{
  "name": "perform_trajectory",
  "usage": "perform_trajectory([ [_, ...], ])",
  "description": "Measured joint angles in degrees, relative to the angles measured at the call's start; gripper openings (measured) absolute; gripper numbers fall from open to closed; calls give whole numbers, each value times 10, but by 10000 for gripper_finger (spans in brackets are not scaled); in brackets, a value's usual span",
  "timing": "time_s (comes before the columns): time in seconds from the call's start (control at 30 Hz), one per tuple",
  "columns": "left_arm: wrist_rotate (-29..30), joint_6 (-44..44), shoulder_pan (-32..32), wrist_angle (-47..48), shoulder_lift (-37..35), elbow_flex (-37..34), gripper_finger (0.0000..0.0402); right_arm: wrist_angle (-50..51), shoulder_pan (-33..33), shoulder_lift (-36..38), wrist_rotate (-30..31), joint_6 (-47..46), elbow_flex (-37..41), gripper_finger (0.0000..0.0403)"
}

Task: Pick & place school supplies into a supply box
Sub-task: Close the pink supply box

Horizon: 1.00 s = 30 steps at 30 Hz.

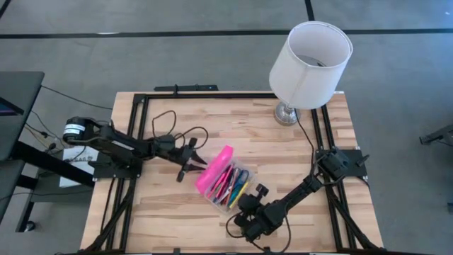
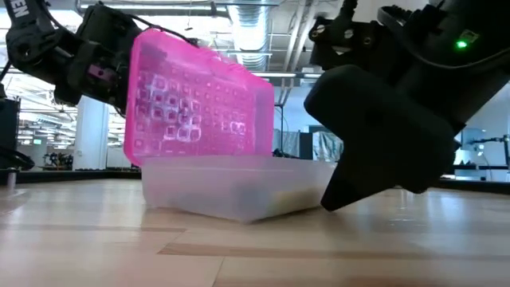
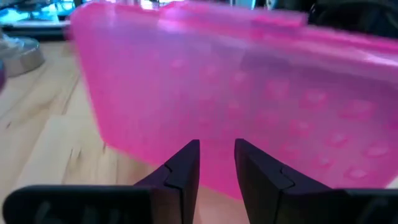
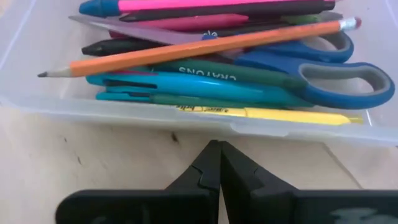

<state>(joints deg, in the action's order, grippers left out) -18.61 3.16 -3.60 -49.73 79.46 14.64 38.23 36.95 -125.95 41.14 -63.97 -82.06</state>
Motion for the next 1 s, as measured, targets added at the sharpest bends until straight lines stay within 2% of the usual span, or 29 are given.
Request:
perform_trajectory([
  [0.7, 11, 0, 11, -4, -1, 0, 96, -25, -9, 0, -5, 45, 0, 0],
  [1.0, -8, 0, 18, -21, -1, 1, 96, -25, -11, 0, -5, 45, 0, 0],
])
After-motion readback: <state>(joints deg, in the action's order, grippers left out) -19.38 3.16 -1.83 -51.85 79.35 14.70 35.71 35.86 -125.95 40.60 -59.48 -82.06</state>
